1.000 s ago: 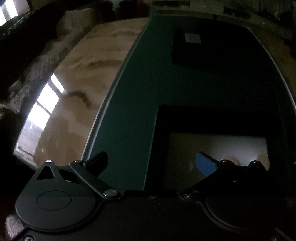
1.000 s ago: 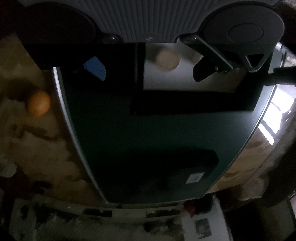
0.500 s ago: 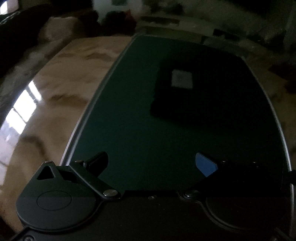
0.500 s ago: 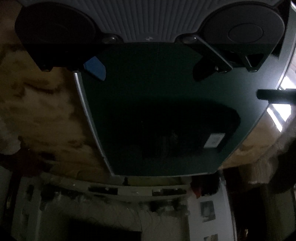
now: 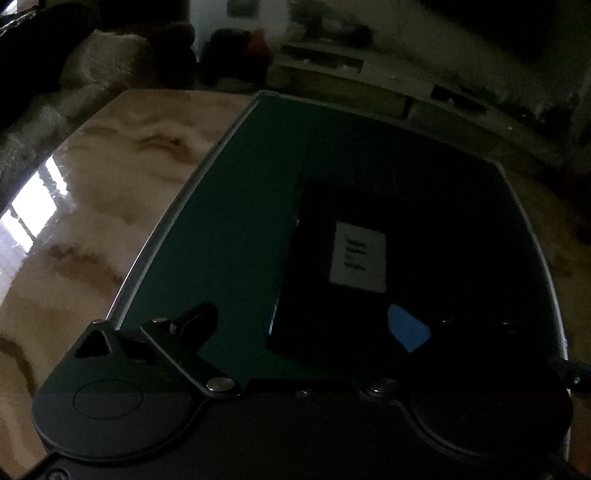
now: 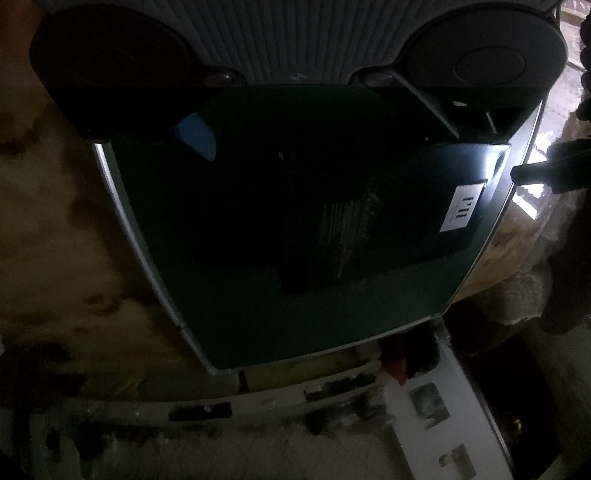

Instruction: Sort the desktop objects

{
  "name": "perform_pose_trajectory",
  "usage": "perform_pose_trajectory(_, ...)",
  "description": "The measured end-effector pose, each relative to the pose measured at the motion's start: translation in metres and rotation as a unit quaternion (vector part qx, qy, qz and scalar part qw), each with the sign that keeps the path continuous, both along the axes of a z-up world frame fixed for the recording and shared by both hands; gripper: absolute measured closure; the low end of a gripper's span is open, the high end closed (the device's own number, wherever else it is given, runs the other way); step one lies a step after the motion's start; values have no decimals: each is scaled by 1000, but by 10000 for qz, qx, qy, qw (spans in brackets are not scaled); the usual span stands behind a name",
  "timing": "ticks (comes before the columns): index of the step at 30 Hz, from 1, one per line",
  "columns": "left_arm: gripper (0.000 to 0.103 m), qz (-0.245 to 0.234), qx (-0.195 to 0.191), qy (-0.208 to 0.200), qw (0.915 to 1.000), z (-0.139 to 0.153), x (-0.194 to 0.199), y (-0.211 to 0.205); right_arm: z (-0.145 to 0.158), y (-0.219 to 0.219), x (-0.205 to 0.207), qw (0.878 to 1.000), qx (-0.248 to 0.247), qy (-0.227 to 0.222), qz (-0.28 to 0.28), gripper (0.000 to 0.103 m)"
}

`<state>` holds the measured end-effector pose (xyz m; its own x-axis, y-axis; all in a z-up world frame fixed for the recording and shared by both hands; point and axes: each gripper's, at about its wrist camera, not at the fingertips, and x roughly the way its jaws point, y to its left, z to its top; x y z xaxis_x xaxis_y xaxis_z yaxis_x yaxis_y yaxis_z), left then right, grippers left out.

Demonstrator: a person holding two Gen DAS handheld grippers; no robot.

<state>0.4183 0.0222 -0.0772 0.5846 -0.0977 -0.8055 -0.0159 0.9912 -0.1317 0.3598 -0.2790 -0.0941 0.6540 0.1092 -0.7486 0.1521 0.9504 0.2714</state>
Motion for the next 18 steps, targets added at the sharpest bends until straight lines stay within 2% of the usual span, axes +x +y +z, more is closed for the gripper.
perform_pose_trajectory(4, 20, -30, -143, 206, 9997, -15, 22, 4, -9, -7, 21, 9999, 145, 34, 74, 13)
perform_pose_trajectory(11, 25, -122, -411, 165, 9989, -30, 37, 9, -19, -13, 43, 9989, 436, 75, 179, 21)
perform_pose_trajectory(13, 38, -152, -487, 230, 9984, -34, 42, 8, -22, -10, 48, 9987, 434, 125, 232, 25)
perform_pose_trajectory(14, 40, -156, -510, 260, 9982, -36, 45, 8, -24, -8, 50, 9987, 429, 146, 253, 28)
perform_pose_trajectory(18, 41, -174, -566, 218, 9980, -38, 52, 8, -27, -4, 54, 9987, 397, 186, 270, 30)
